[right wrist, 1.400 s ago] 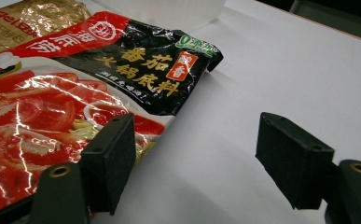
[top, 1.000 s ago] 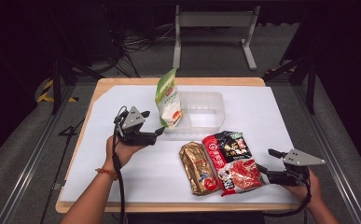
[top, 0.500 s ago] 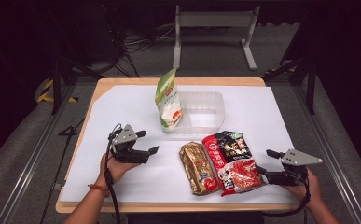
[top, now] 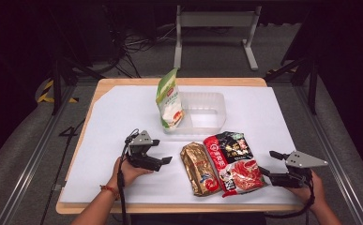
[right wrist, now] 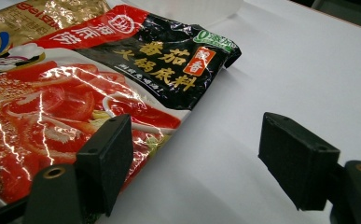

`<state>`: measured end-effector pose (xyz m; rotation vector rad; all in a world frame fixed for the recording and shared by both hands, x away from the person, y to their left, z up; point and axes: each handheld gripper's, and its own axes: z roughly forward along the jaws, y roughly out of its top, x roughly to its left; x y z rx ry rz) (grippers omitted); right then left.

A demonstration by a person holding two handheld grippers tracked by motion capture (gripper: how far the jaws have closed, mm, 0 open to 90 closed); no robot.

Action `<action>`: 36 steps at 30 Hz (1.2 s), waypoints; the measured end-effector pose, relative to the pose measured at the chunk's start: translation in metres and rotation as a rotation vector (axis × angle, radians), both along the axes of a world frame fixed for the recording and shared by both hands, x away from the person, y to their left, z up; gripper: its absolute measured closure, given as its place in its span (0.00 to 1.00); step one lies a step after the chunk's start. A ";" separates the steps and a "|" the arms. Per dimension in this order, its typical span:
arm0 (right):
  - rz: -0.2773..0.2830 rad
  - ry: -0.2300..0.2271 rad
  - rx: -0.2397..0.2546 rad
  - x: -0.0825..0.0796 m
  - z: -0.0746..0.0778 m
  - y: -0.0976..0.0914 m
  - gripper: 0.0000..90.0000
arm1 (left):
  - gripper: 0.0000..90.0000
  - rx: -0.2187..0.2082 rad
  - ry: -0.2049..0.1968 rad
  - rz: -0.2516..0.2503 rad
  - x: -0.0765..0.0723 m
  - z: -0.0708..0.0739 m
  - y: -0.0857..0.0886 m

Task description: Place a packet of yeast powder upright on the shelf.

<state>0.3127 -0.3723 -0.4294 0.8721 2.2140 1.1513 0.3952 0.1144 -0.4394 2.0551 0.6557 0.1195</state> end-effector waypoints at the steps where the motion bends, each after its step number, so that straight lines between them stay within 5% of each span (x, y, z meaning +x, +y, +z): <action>1: 0.000 0.001 -0.001 0.000 0.000 0.001 0.30 | 0.15 0.000 0.004 -0.006 0.000 0.000 -0.003; 11: 0.013 -0.006 -0.021 0.003 -0.002 0.007 0.29 | 0.15 -0.043 0.078 -0.071 0.010 -0.002 -0.034; 17: 0.023 -0.005 -0.029 0.004 -0.002 0.012 0.29 | 0.16 -0.036 0.133 -0.048 0.021 -0.004 -0.055; 19: 0.025 -0.004 -0.033 0.005 -0.003 0.012 0.29 | 0.17 -0.064 0.150 -0.056 0.025 -0.004 -0.059; 31: 0.022 -0.006 -0.031 0.004 -0.003 0.010 0.29 | 0.21 0.026 0.168 -0.056 0.034 -0.010 -0.087; 36: 0.008 -0.014 -0.022 0.001 -0.001 0.006 0.29 | 0.28 0.021 0.186 -0.081 0.032 -0.010 -0.089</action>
